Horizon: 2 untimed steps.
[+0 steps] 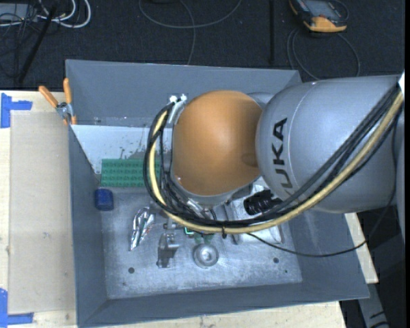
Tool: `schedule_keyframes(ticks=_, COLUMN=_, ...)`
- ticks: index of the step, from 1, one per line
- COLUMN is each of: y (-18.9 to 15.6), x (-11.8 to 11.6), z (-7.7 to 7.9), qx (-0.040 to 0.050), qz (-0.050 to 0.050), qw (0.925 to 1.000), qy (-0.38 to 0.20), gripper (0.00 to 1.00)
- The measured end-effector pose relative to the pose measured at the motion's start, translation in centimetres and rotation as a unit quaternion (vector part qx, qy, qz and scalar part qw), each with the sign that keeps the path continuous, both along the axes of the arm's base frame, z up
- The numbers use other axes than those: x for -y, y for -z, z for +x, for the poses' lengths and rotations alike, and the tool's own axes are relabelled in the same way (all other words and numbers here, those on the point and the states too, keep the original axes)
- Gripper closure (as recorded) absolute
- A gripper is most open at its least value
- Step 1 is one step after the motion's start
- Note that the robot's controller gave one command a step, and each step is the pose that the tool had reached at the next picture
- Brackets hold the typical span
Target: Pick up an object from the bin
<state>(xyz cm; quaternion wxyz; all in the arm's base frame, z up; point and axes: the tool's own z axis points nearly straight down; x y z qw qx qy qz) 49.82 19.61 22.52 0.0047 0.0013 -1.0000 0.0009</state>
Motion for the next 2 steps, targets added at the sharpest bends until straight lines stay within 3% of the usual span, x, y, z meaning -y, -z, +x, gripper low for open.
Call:
schedule_keyframes(ticks=1, y=5.7, x=1.8, z=3.1, qx=0.0015, qz=0.0, qw=0.9998, qy=-0.022, gripper=0.0)
schedule_keyframes(ticks=2, y=15.4, x=0.8, z=6.2, qx=0.0042, qz=0.001, qw=0.9975, qy=0.071, gripper=0.0)
